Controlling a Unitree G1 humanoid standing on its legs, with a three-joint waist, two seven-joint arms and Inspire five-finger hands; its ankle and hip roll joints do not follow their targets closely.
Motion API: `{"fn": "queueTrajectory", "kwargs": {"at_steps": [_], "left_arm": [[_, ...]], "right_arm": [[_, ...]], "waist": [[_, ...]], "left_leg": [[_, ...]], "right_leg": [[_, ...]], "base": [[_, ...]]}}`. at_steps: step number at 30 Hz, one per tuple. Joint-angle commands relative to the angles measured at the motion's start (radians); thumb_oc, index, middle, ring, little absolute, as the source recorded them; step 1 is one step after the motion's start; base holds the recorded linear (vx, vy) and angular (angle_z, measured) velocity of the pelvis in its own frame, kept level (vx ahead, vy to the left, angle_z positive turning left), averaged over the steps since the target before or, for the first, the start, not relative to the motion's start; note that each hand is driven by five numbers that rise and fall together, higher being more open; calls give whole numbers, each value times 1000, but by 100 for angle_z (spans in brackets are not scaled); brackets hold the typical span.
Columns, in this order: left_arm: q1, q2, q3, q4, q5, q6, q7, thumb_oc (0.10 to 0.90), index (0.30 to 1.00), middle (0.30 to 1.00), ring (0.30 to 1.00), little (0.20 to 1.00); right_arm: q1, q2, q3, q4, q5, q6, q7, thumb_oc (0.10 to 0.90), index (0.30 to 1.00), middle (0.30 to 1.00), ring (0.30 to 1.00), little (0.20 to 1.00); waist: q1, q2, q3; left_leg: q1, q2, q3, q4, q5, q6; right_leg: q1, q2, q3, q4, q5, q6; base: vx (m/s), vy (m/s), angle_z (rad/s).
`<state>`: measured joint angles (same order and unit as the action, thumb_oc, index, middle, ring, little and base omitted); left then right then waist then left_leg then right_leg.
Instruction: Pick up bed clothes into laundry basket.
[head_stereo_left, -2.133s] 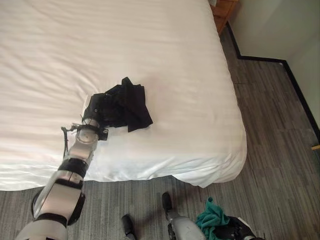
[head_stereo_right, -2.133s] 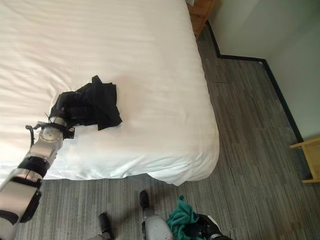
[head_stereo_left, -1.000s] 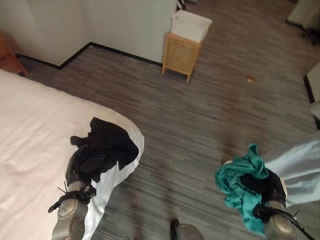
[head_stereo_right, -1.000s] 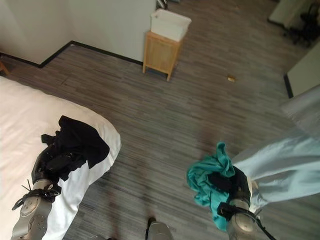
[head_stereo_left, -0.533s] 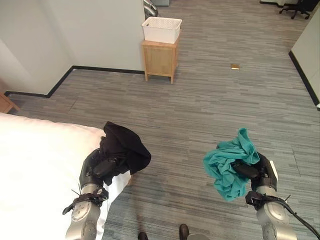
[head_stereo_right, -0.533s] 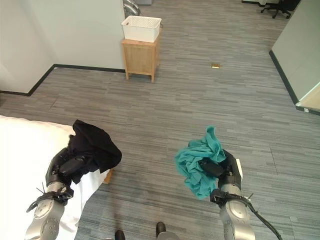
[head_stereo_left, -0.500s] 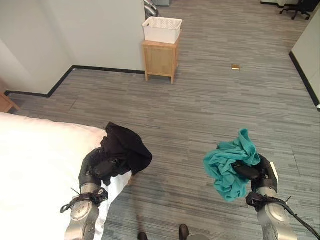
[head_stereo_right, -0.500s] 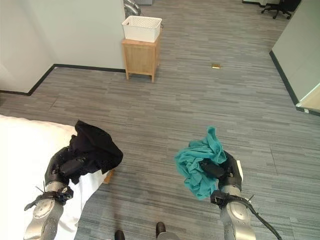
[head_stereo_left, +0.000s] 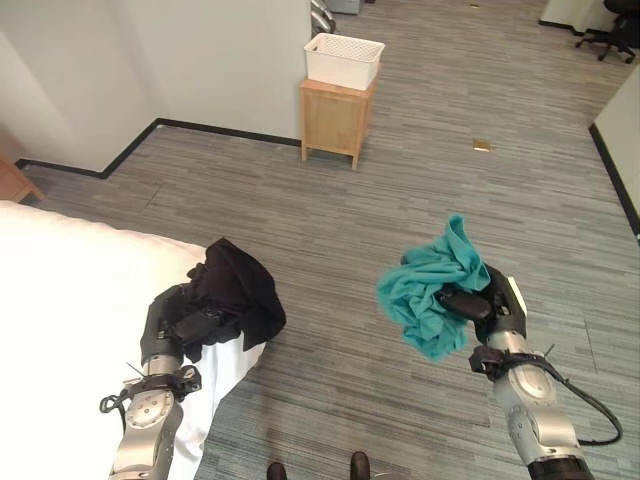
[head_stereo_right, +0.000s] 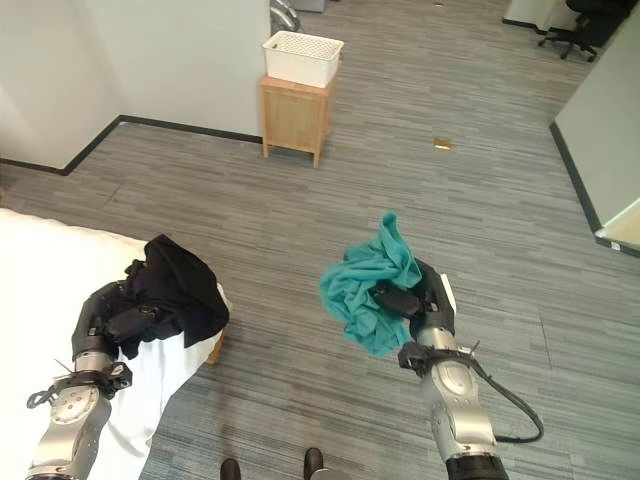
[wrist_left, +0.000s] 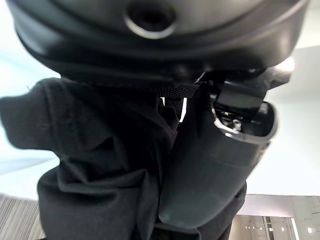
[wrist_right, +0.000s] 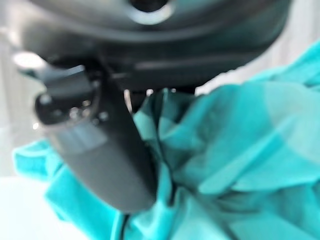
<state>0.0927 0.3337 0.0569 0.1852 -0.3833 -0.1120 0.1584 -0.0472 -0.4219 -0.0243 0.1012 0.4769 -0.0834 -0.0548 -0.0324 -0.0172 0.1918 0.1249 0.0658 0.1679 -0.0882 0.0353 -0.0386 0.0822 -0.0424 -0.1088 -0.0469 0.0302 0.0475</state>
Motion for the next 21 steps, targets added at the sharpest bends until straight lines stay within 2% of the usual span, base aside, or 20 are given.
{"fn": "queueTrajectory", "kwargs": {"at_steps": [1,4,9,11,15,16,18,20,21], "left_arm": [[-52,17,21,6,-29,-70,-17,400,300,300,300,300],[-14,5,24,12,-11,-57,-23,400,300,300,300,300],[-5,37,88,-26,34,-64,-9,400,300,300,300,300],[-49,65,118,-45,69,-83,17,400,300,300,300,300],[-100,74,120,-69,43,-99,23,400,300,300,300,300],[-131,78,98,-86,27,-103,20,400,300,300,300,300],[-157,95,80,-107,25,-106,17,400,300,300,300,300],[-182,104,57,-104,15,-117,16,400,300,300,300,300],[-201,109,46,-99,10,-120,18,400,300,300,300,300]], "right_arm": [[-90,-31,-62,-162,-65,-110,-13,400,300,300,300,300],[-50,-13,-105,-149,-87,-120,-49,400,300,300,300,300],[60,-10,-177,-122,-137,-98,-59,400,300,300,300,300],[115,10,-231,-92,-129,-108,-77,400,300,300,300,300],[154,25,-264,-83,-127,-110,-89,400,300,300,300,300],[152,24,-268,-73,-119,-119,-100,400,300,300,300,300],[133,26,-261,-88,-124,-123,-103,400,300,300,300,300],[110,34,-240,-92,-124,-130,-107,400,300,300,300,300],[102,42,-223,-96,-124,-131,-106,400,300,300,300,300]], "waist": [[24,-47,-72],[23,-46,-70],[11,-45,-70],[-10,-43,-71],[-39,-42,-69],[-63,-39,-62],[-86,-24,-23],[-115,-22,-2],[-123,-23,1]], "left_leg": [[5,-26,-3,1,-60,-3],[-2,-25,-8,1,-58,-4],[1,-23,4,1,-61,-7],[3,-22,12,1,-64,-11],[4,-19,27,1,-67,-14],[15,-15,51,1,-78,-6],[33,0,93,1,-85,8],[47,9,140,1,-90,10],[61,13,171,1,-94,7]], "right_leg": [[-26,-94,-57,58,-6,99],[-28,-98,-65,52,-6,100],[-23,-95,-65,40,-2,101],[-23,-92,-56,32,1,103],[-31,-87,-36,25,3,104],[-55,-85,-27,59,2,111],[-146,-78,0,226,-11,127],[-227,-72,50,323,11,156],[-247,-82,60,326,24,165]], "base": [[30,-12,14],[16,-12,15],[25,-7,4],[31,6,-5],[14,15,-9],[4,41,-27],[-79,69,-51],[-34,33,-100],[27,-15,-110]]}}
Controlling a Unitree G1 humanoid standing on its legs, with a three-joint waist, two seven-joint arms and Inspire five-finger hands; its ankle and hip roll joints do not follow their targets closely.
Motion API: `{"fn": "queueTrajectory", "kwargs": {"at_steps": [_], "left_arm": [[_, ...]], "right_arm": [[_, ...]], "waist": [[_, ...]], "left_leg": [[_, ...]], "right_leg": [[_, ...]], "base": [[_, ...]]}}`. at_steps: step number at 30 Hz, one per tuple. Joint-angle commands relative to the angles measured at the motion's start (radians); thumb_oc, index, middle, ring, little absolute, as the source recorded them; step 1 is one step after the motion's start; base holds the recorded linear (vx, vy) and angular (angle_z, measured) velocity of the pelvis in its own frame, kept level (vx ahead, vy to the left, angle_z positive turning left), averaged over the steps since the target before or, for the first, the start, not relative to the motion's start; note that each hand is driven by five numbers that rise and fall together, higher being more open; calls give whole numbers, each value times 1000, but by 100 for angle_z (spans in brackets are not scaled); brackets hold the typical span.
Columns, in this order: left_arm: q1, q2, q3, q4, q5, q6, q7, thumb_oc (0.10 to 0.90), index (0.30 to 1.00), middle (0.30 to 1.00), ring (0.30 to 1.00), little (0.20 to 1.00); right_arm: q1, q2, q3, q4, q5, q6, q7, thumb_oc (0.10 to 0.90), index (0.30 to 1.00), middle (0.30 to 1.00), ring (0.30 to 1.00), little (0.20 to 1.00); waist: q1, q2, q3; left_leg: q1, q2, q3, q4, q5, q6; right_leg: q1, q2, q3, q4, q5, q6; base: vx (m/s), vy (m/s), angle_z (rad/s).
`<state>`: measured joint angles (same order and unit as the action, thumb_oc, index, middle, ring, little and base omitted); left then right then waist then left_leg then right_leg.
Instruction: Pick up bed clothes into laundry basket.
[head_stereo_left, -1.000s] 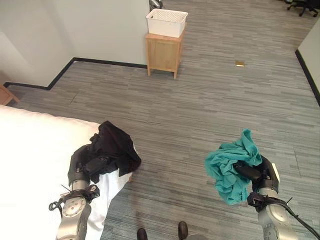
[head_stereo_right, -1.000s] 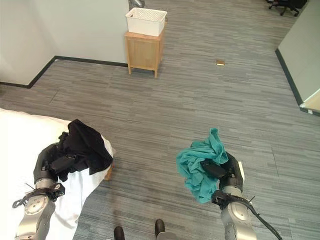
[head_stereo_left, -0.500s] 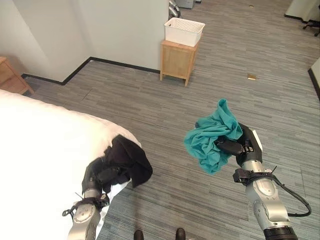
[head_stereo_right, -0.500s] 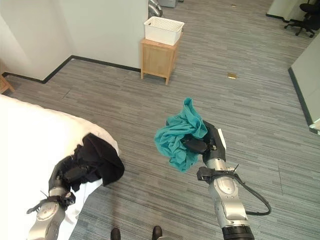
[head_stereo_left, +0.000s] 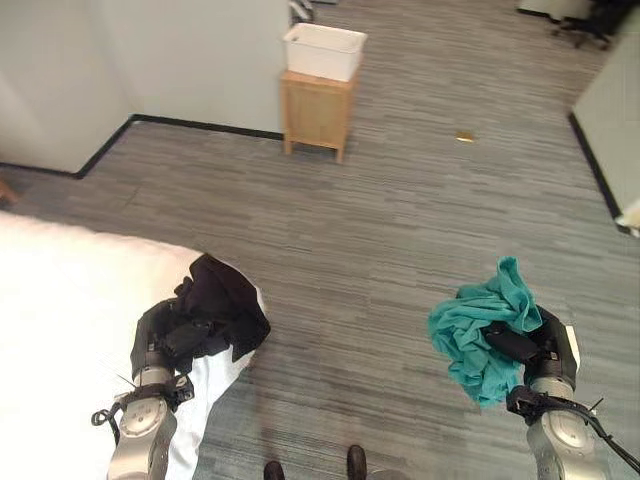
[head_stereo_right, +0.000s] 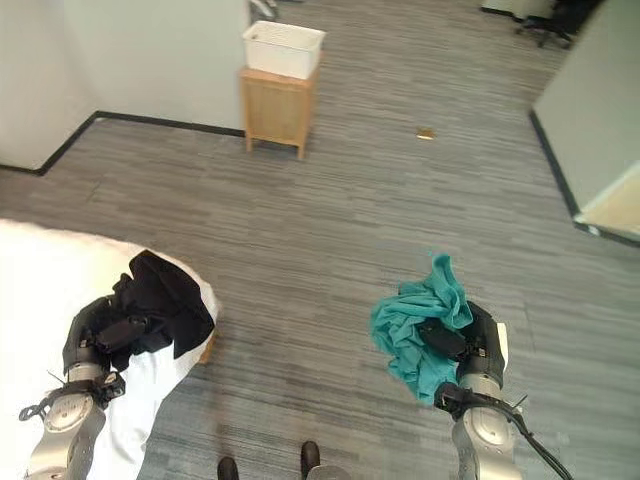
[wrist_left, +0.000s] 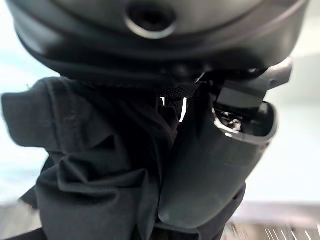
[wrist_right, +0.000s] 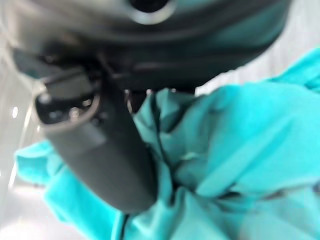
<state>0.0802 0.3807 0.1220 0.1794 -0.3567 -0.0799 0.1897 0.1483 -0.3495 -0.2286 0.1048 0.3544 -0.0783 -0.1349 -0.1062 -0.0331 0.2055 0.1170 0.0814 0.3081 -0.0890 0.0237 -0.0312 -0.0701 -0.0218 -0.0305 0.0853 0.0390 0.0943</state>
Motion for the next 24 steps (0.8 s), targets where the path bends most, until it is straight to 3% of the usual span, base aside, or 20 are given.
{"fn": "queueTrajectory", "kwargs": {"at_steps": [1,2,3,5,6,8,9,11,12,13,14,15,16,17,18,19,24], "left_arm": [[-191,64,-18,-91,-17,-153,-13,400,300,300,300,300],[-212,72,-21,-90,-27,-155,-14,400,300,300,300,300],[-213,73,-21,-89,-27,-155,-14,400,300,300,300,300],[-221,70,-11,-101,-30,-162,-15,400,300,300,300,300],[-218,64,-3,-102,-36,-167,-13,400,300,300,300,300],[-213,58,12,-98,-35,-175,-11,400,300,300,300,300],[-192,56,42,-90,-31,-176,-10,400,300,300,300,300],[-164,32,70,-86,-59,-182,-7,400,300,300,300,300],[-159,22,72,-79,-75,-181,-6,400,300,300,300,300],[-157,16,69,-79,-85,-174,-2,400,300,300,300,300],[-158,16,69,-80,-85,-173,-1,400,300,300,300,300],[-154,12,69,-88,-82,-171,-3,400,300,300,300,300],[-136,2,75,-92,-82,-171,-8,400,300,300,300,300],[-118,-5,78,-86,-83,-168,-14,400,300,300,300,300],[-116,-6,78,-86,-83,-167,-14,400,300,300,300,300],[-112,-7,75,-82,-75,-169,-5,400,300,300,300,300],[-159,21,62,-82,-47,-180,19,400,300,300,300,300]], "right_arm": [[-95,-29,-18,-100,-2,-136,-26,400,300,300,300,300],[-99,-26,14,-90,-23,-124,-17,400,300,300,300,300],[-99,-26,14,-89,-23,-124,-17,400,300,300,300,300],[-76,-35,15,-82,-63,-104,-14,400,300,300,300,300],[-57,-37,4,-81,-73,-100,-17,400,300,300,300,300],[-2,-32,-35,-62,-61,-97,-18,400,300,300,300,300],[16,-36,-53,-61,-55,-100,-16,400,300,300,300,300],[22,-65,-64,-58,-42,-110,-12,400,300,300,300,300],[13,-85,-61,-52,-38,-107,-11,400,300,300,300,300],[-2,-107,-50,-51,-35,-101,-11,400,300,300,300,300],[-4,-108,-50,-49,-34,-101,-11,400,300,300,300,300],[-13,-118,-50,-53,-27,-97,-4,400,300,300,300,300],[-24,-124,-48,-58,-12,-100,11,400,300,300,300,300],[-37,-128,-51,-59,1,-99,27,400,300,300,300,300],[-36,-129,-51,-58,2,-99,28,400,300,300,300,300],[-42,-135,-51,-74,-13,-114,26,400,300,300,300,300],[-106,-139,-9,-91,42,-135,55,400,300,300,300,300]], "waist": [[-45,-9,-13],[-44,-9,-13],[-41,-8,-8],[-31,-12,-17],[-37,-20,-23],[-49,-33,-38],[-43,-36,-49],[-29,-37,-41],[-13,-37,-30],[4,-41,-15],[-1,-43,-15],[12,-53,-5],[26,-58,-2],[26,-55,-10],[27,-56,-12],[34,-36,-26],[41,-9,-42]], "left_leg": [[66,-3,36,2,-77,-1],[107,20,106,2,-88,-19],[113,22,110,2,-89,-20],[140,41,131,2,-102,-41],[142,48,143,3,-92,-48],[153,81,129,28,-92,-69],[138,127,115,114,-69,-94],[63,176,56,291,0,-111],[30,176,10,362,17,-113],[-13,145,-52,397,16,-107],[-20,142,-57,399,20,-105],[-66,96,-113,412,-4,-94],[-100,53,-124,379,-39,-78],[-110,63,-47,312,-44,-68],[-106,60,-43,303,-40,-67],[-113,62,37,209,-14,-68],[-54,25,11,77,18,-62]], "right_leg": [[-98,-100,-14,190,23,116],[-101,-174,-77,136,46,109],[-94,-170,-75,129,49,109],[-94,-217,-142,67,59,111],[-85,-213,-161,22,84,108],[-51,-184,-125,-13,65,112],[-12,-149,-127,-39,47,96],[48,-99,-137,-67,17,43],[74,-94,-152,-78,6,31],[92,-94,-157,-87,-3,15],[89,-97,-161,-88,1,14],[103,-102,-159,-95,-6,10],[118,-110,-172,-100,-8,13],[133,-122,-199,-106,-13,16],[133,-124,-197,-108,-12,16],[148,-124,-226,-101,-28,20],[148,-136,-262,-65,-52,24]], "base": [[116,-164,-111],[94,-138,-108],[152,-219,-136],[130,-206,-131],[167,-306,-84],[222,-437,-26],[274,-521,12],[179,-457,-2],[62,-296,-17],[16,-155,-18],[-2,-128,-10],[51,-121,13],[129,-130,20],[117,-63,53],[167,27,62],[110,38,66],[109,63,48]]}}
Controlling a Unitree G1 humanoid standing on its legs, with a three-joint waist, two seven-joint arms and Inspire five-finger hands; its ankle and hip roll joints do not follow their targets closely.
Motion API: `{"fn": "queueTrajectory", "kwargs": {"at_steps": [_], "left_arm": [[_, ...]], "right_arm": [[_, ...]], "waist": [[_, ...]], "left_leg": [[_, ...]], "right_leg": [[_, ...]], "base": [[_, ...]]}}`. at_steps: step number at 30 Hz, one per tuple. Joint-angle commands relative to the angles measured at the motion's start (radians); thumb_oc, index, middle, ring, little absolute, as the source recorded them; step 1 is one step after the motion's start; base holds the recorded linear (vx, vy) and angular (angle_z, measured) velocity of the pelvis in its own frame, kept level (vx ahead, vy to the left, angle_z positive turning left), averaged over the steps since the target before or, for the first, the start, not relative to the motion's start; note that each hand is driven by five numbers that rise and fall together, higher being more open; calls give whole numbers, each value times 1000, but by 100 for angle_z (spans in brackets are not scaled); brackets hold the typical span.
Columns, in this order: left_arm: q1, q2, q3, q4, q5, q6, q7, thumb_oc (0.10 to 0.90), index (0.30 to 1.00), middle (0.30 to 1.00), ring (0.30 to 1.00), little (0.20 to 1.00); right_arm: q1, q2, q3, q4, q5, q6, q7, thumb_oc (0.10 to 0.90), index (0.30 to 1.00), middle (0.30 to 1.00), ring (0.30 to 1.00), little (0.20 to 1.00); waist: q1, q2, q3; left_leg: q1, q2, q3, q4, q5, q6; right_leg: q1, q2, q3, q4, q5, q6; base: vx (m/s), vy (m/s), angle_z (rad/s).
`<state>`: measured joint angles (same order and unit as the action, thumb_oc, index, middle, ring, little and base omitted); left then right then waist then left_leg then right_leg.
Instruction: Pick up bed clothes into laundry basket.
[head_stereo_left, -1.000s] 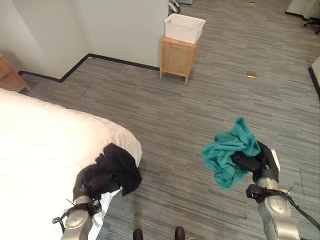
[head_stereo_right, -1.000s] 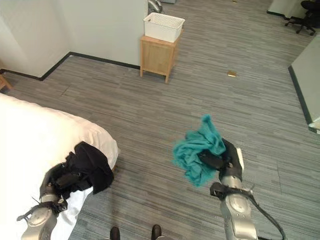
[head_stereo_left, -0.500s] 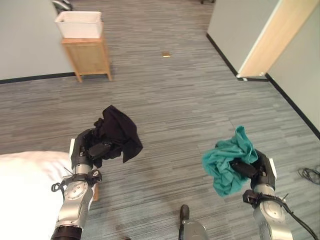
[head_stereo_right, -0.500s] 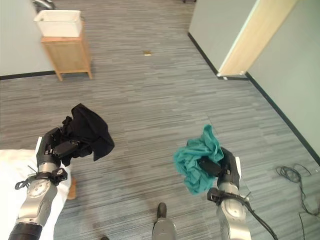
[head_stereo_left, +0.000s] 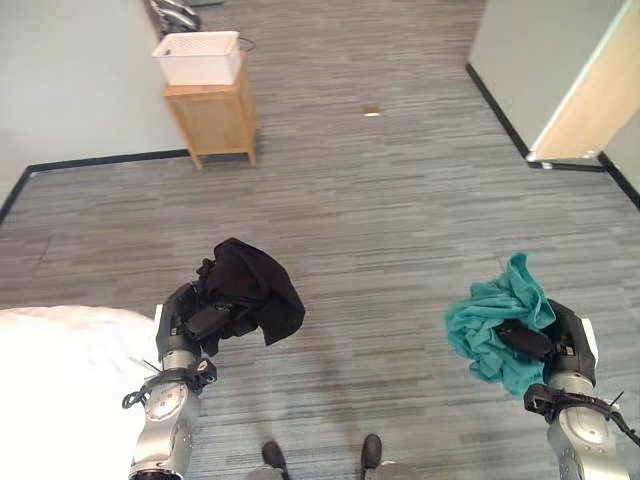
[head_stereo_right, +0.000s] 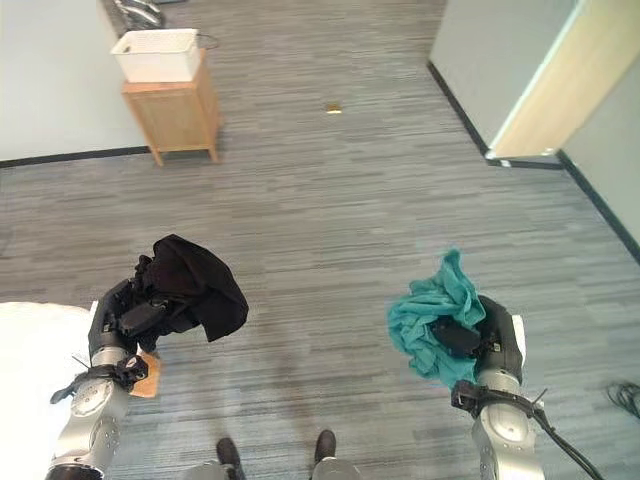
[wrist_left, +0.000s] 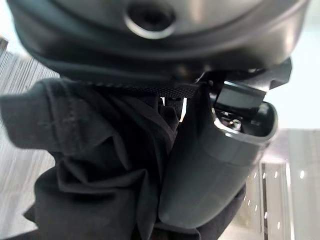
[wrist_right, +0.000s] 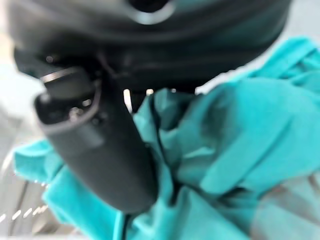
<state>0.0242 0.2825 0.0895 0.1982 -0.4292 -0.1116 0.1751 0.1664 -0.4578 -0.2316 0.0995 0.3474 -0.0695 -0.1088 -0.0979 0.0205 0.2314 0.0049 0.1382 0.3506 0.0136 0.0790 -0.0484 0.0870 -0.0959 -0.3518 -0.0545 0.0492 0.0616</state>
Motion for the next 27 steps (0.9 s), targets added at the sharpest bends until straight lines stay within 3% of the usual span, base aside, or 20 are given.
{"fn": "queueTrajectory", "kwargs": {"at_steps": [1,4,6,8,9,10,11,12,17,24,26,27], "left_arm": [[-119,140,90,-111,36,-159,46,400,300,300,300,300],[-117,136,91,-117,19,-164,46,400,300,300,300,300],[-96,127,92,-98,3,-157,44,400,300,300,300,300],[-96,140,76,-84,28,-148,45,400,300,300,300,300],[-101,149,64,-76,37,-144,45,400,300,300,300,300],[-103,150,64,-75,37,-145,45,400,300,300,300,300],[-104,153,48,-69,47,-144,35,400,300,300,300,300],[-99,153,50,-71,50,-143,30,400,300,300,300,300],[-89,132,80,-78,48,-164,60,400,300,300,300,300],[-31,107,104,-92,31,-155,46,400,300,300,300,300],[-28,116,114,-102,32,-154,47,400,300,300,300,300],[-37,125,118,-108,40,-150,51,400,300,300,300,300]], "right_arm": [[-163,-35,23,-84,73,-148,39,400,300,300,300,300],[-195,-43,57,-76,90,-140,57,400,300,300,300,300],[-243,-48,93,-104,82,-131,74,400,300,300,300,300],[-254,-33,98,-115,84,-135,74,400,300,300,300,300],[-255,-27,98,-116,82,-137,73,400,300,300,300,300],[-256,-26,97,-116,82,-137,72,400,300,300,300,300],[-242,-17,92,-119,75,-134,71,400,300,300,300,300],[-233,-12,83,-121,78,-133,72,400,300,300,300,300],[-226,10,64,-118,81,-156,44,400,300,300,300,300],[-233,-2,27,-139,84,-164,30,400,300,300,300,300],[-229,0,19,-160,75,-162,29,400,300,300,300,300],[-220,2,18,-182,57,-157,34,400,300,300,300,300]], "waist": [[42,-55,-79],[55,-53,-87],[74,-47,-82],[68,-44,-69],[55,-44,-65],[58,-44,-68],[26,-39,-69],[30,-37,-78],[33,-67,-85],[36,-69,-98],[31,-61,-94],[19,-45,-75]], "left_leg": [[90,-51,-56,-70,-39,-35],[103,-71,-70,-90,-44,-25],[119,-98,-100,-90,-69,5],[120,-113,-139,-90,-75,24],[119,-121,-167,-91,-77,30],[113,-120,-163,-93,-72,30],[116,-125,-204,-99,-79,35],[118,-122,-202,-100,-86,32],[126,-129,-201,-70,-114,28],[133,-120,-167,-33,-147,25],[137,-118,-155,-36,-157,32],[155,-116,-146,-46,-169,49]], "right_leg": [[0,-70,44,83,-68,66],[12,-87,28,92,-71,73],[-12,-128,37,213,-76,85],[-56,-132,103,313,-70,96],[-83,-106,182,345,-65,102],[-91,-104,185,345,-59,100],[-112,-33,340,292,-102,90],[-109,-24,364,246,-100,86],[-89,-53,345,123,-45,92],[-47,-53,329,71,-45,88],[-74,-52,326,136,-63,96],[-178,-46,335,344,-29,128]], "base": [[135,110,48],[93,101,41],[115,197,37],[41,118,58],[4,58,71],[42,65,85],[81,29,82],[138,-9,77],[67,-51,41],[107,-40,-20],[85,15,-11],[54,41,-14]]}}
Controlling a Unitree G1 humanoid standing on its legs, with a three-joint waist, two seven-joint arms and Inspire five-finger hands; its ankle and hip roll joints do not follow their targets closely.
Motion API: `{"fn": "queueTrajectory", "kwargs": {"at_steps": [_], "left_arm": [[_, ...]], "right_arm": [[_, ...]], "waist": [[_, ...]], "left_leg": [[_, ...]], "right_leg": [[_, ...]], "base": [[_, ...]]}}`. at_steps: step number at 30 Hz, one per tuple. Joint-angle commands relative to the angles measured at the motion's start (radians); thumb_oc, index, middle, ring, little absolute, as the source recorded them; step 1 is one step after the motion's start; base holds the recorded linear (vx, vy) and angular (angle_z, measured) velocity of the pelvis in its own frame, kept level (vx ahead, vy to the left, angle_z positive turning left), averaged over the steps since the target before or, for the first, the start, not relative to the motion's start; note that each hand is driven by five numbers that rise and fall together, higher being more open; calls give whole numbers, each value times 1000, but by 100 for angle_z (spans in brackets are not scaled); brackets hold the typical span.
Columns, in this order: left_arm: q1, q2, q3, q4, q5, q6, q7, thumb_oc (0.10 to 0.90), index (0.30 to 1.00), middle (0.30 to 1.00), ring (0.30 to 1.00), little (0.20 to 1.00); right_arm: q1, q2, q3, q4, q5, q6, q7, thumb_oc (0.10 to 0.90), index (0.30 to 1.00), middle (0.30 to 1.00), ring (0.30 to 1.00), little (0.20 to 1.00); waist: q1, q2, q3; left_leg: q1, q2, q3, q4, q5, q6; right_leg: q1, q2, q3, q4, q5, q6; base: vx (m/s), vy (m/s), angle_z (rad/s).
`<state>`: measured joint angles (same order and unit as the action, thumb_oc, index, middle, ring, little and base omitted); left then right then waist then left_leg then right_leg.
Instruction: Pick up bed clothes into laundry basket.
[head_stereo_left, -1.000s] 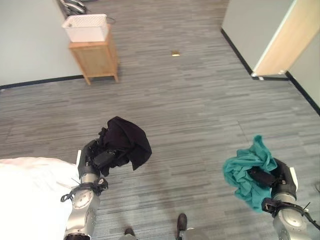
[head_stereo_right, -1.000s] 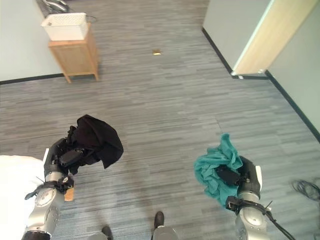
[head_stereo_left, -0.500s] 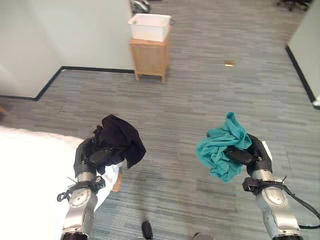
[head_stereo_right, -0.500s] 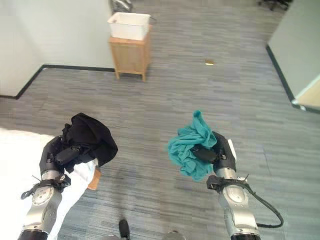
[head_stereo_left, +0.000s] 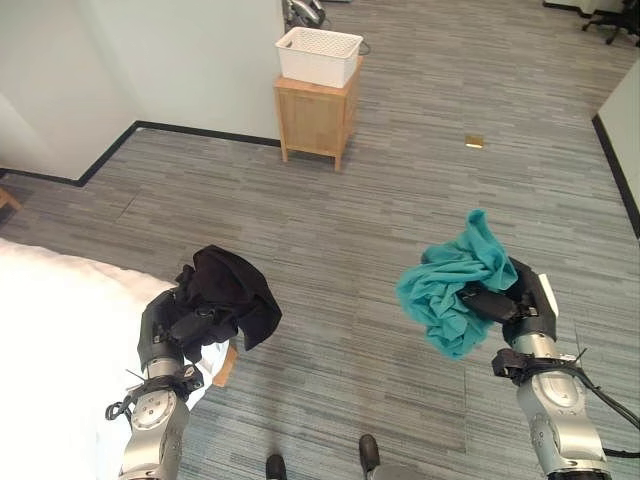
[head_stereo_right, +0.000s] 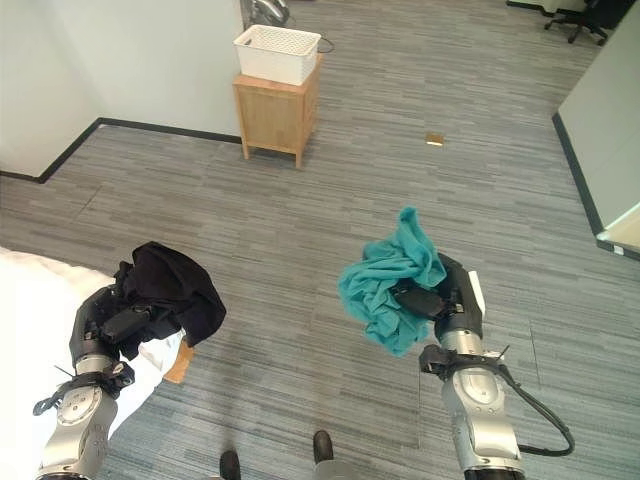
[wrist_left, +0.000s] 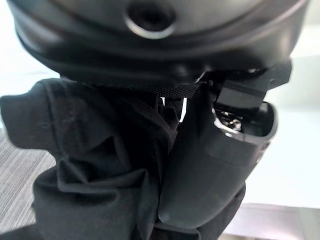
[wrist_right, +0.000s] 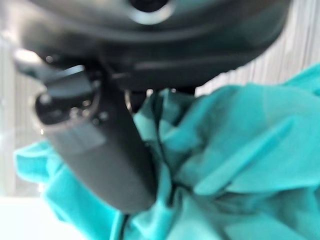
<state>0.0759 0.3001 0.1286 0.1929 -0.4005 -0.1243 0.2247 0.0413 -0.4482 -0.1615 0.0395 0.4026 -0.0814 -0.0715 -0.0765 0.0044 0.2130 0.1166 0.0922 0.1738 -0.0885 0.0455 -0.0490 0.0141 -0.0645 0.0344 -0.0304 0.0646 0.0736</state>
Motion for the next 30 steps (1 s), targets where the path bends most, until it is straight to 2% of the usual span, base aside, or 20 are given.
{"fn": "queueTrajectory", "kwargs": {"at_steps": [1,2,3,4,6,8,9,10,11,12,13,15,17,19,21,23,25,26,29,30], "left_arm": [[-95,112,75,-105,14,-137,2,400,300,300,300,300],[-103,115,73,-110,13,-140,2,400,300,300,300,300],[-110,123,73,-118,14,-142,0,400,300,300,300,300],[-118,133,73,-121,21,-143,-1,400,300,300,300,300],[-130,141,80,-130,26,-144,-1,400,300,300,300,300],[-135,136,91,-142,18,-151,-5,400,300,300,300,300],[-152,138,90,-140,30,-154,8,400,300,300,300,300],[-159,140,76,-145,39,-163,11,400,300,300,300,300],[-152,136,62,-149,45,-154,6,400,300,300,300,300],[-146,118,54,-128,27,-147,2,400,300,300,300,300],[-138,98,52,-126,-1,-156,0,400,300,300,300,300],[-127,74,47,-137,-40,-156,-20,400,300,300,300,300],[-123,72,42,-147,-48,-154,-33,400,300,300,300,300],[-122,63,32,-140,-54,-144,-32,400,300,300,300,300],[-109,61,29,-140,-71,-140,-46,400,300,300,300,300],[-96,63,17,-129,-60,-135,-56,400,300,300,300,300],[-96,59,9,-109,-55,-131,-49,400,300,300,300,300],[-97,53,7,-106,-54,-130,-45,400,300,300,300,300],[-95,45,18,-108,-55,-134,-52,400,300,300,300,300],[-94,45,18,-108,-55,-134,-53,400,300,300,300,300]], "right_arm": [[-90,-4,-52,-128,-2,-145,0,400,300,300,300,300],[-85,0,-56,-139,-6,-146,0,400,300,300,300,300],[-81,5,-62,-148,-11,-148,0,400,300,300,300,300],[-76,11,-62,-156,-14,-149,0,400,300,300,300,300],[-61,21,-65,-157,-13,-150,0,400,300,300,300,300],[-36,19,-85,-155,-6,-151,4,400,300,300,300,300],[-34,26,-89,-155,41,-166,1,400,300,300,300,300],[-32,31,-91,-158,84,-181,12,400,300,300,300,300],[-28,63,-64,-159,235,-179,54,400,300,300,300,300],[-12,95,-46,-180,313,-181,90,400,300,300,300,300],[-3,98,-29,-199,334,-205,95,400,300,300,300,300],[0,68,-42,-191,338,-209,82,400,300,300,300,300],[-2,40,-53,-187,324,-196,72,400,300,300,300,300],[-21,30,-46,-192,363,-193,72,400,300,300,300,300],[-35,32,-45,-205,393,-193,84,400,300,300,300,300],[-45,25,-43,-218,400,-204,88,400,300,300,300,300],[-56,8,-21,-213,384,-200,86,400,300,300,300,300],[-65,2,-8,-204,375,-196,82,400,300,300,300,300],[-64,3,-7,-200,358,-165,94,400,300,300,300,300],[-63,3,-7,-201,358,-164,94,400,300,300,300,300]], "waist": [[-17,-21,-39],[-31,-16,-23],[-41,-9,-14],[-45,-6,-11],[-59,-3,-15],[-87,1,-17],[-109,2,-23],[-121,4,-23],[-146,6,-14],[-142,1,-20],[-121,-9,-21],[-95,-43,-11],[-62,-67,5],[-27,-73,16],[-11,-69,7],[2,-47,-5],[27,-23,-16],[31,-23,-21],[26,-16,-53],[28,-18,-52]], "left_leg": [[56,-65,35,51,-136,51],[67,-61,40,43,-135,49],[81,-57,46,35,-139,46],[103,-58,60,31,-152,45],[152,-70,98,20,-175,33],[193,-67,102,6,-191,9],[217,-61,98,9,-204,-7],[220,-44,88,18,-217,-15],[221,-15,65,91,-188,-27],[192,10,54,198,-127,-52],[122,30,47,359,-45,-67],[-40,53,17,648,53,-77],[-113,52,22,745,42,-72],[-203,31,33,713,5,-69],[-239,50,53,585,-3,-62],[-264,87,83,382,14,-63],[-261,77,50,141,97,-77],[-254,70,37,42,128,-86],[-245,95,100,32,176,-101],[-242,95,102,31,176,-102]], "right_leg": [[-156,-67,-47,416,2,143],[-208,-54,-29,494,16,162],[-247,-51,-26,536,16,164],[-282,-73,-61,551,17,158],[-325,-136,-154,470,5,142],[-348,-140,-197,334,1,130],[-354,-130,-193,247,0,129],[-327,-120,-184,234,2,122],[-328,-72,-123,276,9,116],[-288,-35,-95,265,-24,84],[-225,-18,-103,231,-40,48],[-133,-8,-103,158,-51,-12],[-55,-5,-96,108,-78,-43],[14,-16,-108,79,-95,-46],[64,-28,-117,59,-114,-35],[96,-26,-127,57,-148,-23],[141,-22,-127,44,-173,-8],[170,-29,-132,36,-183,0],[256,-51,-131,37,-215,24],[257,-52,-129,37,-216,24]], "base": [[71,49,-27],[93,17,-37],[173,-4,-55],[281,-26,-54],[368,-66,-39],[453,-201,-46],[443,-262,-32],[436,-283,0],[363,-312,33],[414,-385,45],[347,-429,60],[336,-460,26],[366,-355,-1],[442,-173,5],[478,-41,13],[494,59,2],[553,68,14],[563,37,17],[535,50,-8],[410,47,-12]]}}
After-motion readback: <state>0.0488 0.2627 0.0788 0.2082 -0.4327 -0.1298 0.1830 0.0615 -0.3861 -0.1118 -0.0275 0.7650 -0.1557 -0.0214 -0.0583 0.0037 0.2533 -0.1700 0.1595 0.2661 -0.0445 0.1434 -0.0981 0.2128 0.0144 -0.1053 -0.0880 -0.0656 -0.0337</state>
